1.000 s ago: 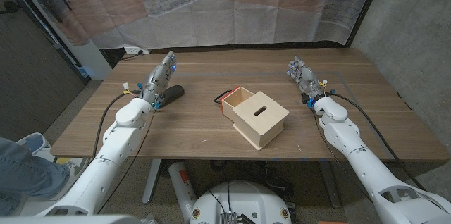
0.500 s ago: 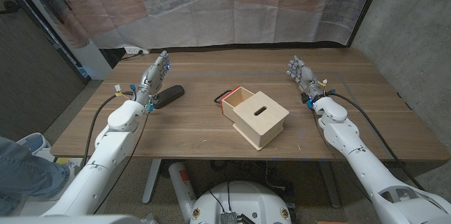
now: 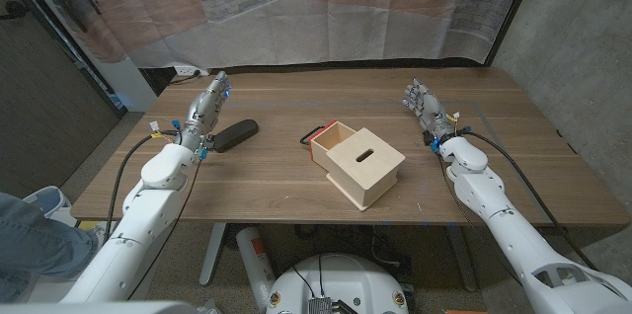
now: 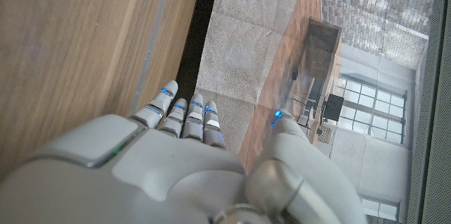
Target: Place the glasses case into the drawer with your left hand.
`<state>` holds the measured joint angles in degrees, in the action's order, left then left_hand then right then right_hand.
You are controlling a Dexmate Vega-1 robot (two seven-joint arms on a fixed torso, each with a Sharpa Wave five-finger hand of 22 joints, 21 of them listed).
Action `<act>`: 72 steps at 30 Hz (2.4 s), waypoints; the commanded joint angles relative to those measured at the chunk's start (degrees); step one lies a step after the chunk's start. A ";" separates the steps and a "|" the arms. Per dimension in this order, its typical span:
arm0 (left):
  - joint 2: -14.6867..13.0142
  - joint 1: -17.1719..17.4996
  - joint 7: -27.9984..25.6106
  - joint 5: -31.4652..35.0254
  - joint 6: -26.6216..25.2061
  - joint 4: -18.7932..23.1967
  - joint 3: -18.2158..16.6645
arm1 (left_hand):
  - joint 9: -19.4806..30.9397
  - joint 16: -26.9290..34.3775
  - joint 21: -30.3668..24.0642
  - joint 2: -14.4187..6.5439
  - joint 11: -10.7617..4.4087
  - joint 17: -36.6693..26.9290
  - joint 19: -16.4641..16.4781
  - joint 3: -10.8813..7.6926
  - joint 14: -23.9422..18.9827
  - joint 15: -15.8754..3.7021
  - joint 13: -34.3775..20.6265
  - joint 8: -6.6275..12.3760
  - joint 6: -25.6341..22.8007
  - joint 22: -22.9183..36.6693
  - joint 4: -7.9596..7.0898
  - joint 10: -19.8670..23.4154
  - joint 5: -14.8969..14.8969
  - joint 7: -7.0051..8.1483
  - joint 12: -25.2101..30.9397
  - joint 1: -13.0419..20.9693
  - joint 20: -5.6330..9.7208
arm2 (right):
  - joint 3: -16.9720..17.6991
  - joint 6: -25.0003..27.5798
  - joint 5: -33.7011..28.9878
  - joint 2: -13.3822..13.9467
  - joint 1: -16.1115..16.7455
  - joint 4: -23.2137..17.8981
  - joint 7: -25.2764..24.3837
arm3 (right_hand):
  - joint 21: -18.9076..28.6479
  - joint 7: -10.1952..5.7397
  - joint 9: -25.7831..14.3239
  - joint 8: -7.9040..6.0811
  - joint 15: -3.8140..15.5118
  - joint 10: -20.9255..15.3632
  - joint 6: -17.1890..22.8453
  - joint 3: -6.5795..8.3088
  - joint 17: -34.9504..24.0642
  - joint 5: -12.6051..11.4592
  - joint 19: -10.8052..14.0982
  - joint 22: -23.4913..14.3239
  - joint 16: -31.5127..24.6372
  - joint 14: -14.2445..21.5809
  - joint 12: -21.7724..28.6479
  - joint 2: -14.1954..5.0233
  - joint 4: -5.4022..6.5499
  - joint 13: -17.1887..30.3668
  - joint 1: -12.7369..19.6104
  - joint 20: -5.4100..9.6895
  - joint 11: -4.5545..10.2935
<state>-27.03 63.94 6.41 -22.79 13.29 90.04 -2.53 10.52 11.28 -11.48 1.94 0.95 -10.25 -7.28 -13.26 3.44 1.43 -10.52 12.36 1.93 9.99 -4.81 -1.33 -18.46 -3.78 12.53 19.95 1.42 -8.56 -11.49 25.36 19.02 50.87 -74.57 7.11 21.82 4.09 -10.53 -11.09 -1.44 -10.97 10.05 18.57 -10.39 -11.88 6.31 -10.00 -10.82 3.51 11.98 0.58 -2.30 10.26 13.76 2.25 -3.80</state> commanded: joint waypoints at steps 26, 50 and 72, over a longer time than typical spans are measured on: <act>-1.88 6.22 -3.11 2.46 0.64 4.02 -5.60 | 0.18 0.11 -0.06 0.17 0.03 -0.21 0.04 -0.01 -0.62 0.13 -0.34 0.12 -1.22 0.28 0.67 0.88 0.22 -0.08 0.16 1.15 -0.23 | -0.76 1.03 -0.80 0.01 0.12 -1.30 -1.24 | -0.71 -0.05 -0.20 -0.35 0.17 -0.57 0.84 0.15 -0.18 0.16 0.80 -0.13 -0.22 0.65 0.24 -0.67 -0.44 0.12 0.19 1.52 -0.06; -2.08 8.16 -7.48 7.19 0.48 4.88 -8.03 | 0.19 0.00 -0.04 0.04 -0.26 -0.21 0.17 0.08 -0.96 -0.18 -0.35 0.05 -1.91 0.27 0.97 1.28 0.14 0.28 0.04 1.66 -0.30 | -1.19 1.82 -1.17 -0.63 -0.45 -0.81 -2.02 | -1.15 -0.16 -0.21 -0.26 0.27 -0.76 0.86 0.09 -0.19 0.18 1.11 -0.14 -0.18 0.80 0.23 -0.78 -0.58 0.13 0.14 1.47 -0.08; -0.67 7.92 -17.47 18.07 1.28 5.11 -6.36 | 0.22 0.24 -0.17 -0.24 -1.15 -0.20 0.77 -0.04 -2.41 -0.89 -0.38 0.32 -3.61 0.25 1.55 3.00 -0.18 0.85 0.37 2.70 -0.20 | -1.61 1.11 -1.47 -1.57 -2.46 2.79 -0.85 | -1.66 -0.18 -0.22 -0.23 0.22 -0.80 1.01 0.02 -0.21 0.20 1.42 -0.16 -0.14 0.92 0.16 -0.90 -0.73 0.14 0.08 1.45 0.02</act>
<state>-28.46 71.79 -6.55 -9.36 14.14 94.88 -9.56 10.52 11.28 -11.47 1.65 -0.10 -10.25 -6.98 -13.13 1.37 0.61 -10.80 12.36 -1.14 9.99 -3.64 1.09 -18.46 -2.75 12.52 21.76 1.12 -9.98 -10.05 24.02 17.87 49.08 -73.06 5.76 20.28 4.10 -10.52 -11.09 -1.33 -11.37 10.65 18.58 -10.40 -11.88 7.12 -9.99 -10.82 4.01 11.98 -0.06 -2.78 10.25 13.57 2.05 -3.80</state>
